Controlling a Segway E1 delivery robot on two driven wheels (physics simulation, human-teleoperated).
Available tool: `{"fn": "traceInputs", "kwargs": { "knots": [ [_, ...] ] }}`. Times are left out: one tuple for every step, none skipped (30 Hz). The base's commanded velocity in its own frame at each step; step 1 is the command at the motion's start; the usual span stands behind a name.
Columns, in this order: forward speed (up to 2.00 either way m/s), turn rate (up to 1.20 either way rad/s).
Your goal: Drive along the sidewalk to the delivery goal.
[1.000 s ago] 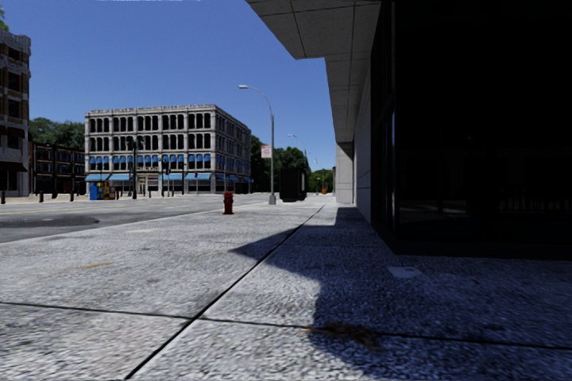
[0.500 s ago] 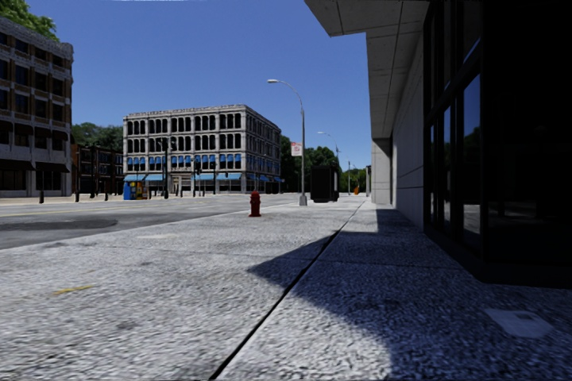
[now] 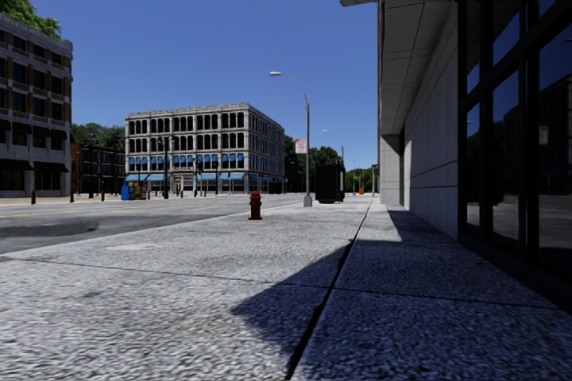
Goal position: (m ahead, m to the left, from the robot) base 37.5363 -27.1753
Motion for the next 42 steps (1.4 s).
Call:
{"fn": "traceInputs", "kwargs": {
  "knots": [
    [2.0, 0.0],
    [2.0, 0.0],
    [2.0, 0.0],
    [2.0, 0.0],
    [2.0, 0.0],
    [2.0, 0.0],
    [2.0, 0.0],
    [2.0, 0.0],
    [2.0, 0.0],
    [2.0, 0.0],
    [2.0, 0.0],
    [2.0, 0.0],
    [2.0, 0.0],
    [2.0, 0.0],
    [2.0, 0.0],
    [2.0, 0.0],
    [2.0, 0.0],
    [2.0, 0.0],
    [2.0, 0.0],
    [2.0, 0.0],
    [2.0, 0.0],
    [2.0, 0.0],
    [2.0, 0.0],
    [2.0, 0.0],
    [2.0, 0.0],
    [2.0, 0.0],
    [2.0, 0.0],
    [2.0, -0.02],
    [2.0, -0.07],
    [2.0, -0.17],
    [2.0, -0.25],
    [2.0, -0.28],
    [2.0, -0.28],
    [2.0, -0.28],
    [2.0, -0.29],
    [2.0, -0.29],
    [2.0, -0.29],
    [2.0, -0.29],
    [2.0, -0.29],
    [2.0, -0.29],
    [2.0, -0.29],
    [2.0, -0.29]
  ]
}}
